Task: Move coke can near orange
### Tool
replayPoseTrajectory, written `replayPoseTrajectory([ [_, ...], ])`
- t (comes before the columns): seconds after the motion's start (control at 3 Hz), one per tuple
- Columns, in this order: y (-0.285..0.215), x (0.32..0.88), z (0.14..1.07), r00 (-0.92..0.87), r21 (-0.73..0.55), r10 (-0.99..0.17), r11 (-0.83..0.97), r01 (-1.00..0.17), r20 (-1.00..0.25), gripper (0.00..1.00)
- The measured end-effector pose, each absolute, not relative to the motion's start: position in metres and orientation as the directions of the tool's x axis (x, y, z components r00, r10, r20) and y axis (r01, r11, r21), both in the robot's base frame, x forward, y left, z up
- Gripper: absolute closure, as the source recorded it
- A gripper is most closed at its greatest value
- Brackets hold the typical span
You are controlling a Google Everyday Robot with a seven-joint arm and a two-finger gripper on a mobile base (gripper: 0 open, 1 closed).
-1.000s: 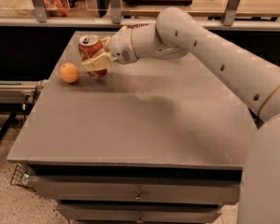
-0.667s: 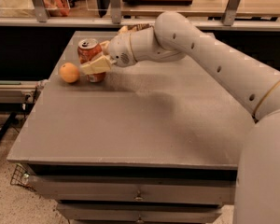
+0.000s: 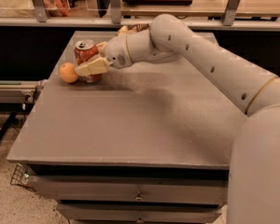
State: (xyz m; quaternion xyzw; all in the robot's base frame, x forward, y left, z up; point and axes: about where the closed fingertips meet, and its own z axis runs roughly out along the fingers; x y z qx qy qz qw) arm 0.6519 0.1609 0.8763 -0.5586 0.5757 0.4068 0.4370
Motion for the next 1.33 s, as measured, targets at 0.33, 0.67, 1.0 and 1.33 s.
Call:
replayPoseTrajectory([
  [0.33,0.157,0.653,0.879,0.014,-0.03,-0.291,0.05,-0.998,-0.956,0.0],
  [0.67,0.134,0.65,0.888,0.033,-0.057,-0.302,0.072,-0.996,-0.953,0.0],
  [1.0,0.089,0.641,0.915,0.081,-0.125,-0.298,0.131,-0.983,-0.951,0.0],
  [1.33,0.06,0.64,0.923,0.09,-0.146,-0.301,0.171,-0.974,-0.95,0.0],
])
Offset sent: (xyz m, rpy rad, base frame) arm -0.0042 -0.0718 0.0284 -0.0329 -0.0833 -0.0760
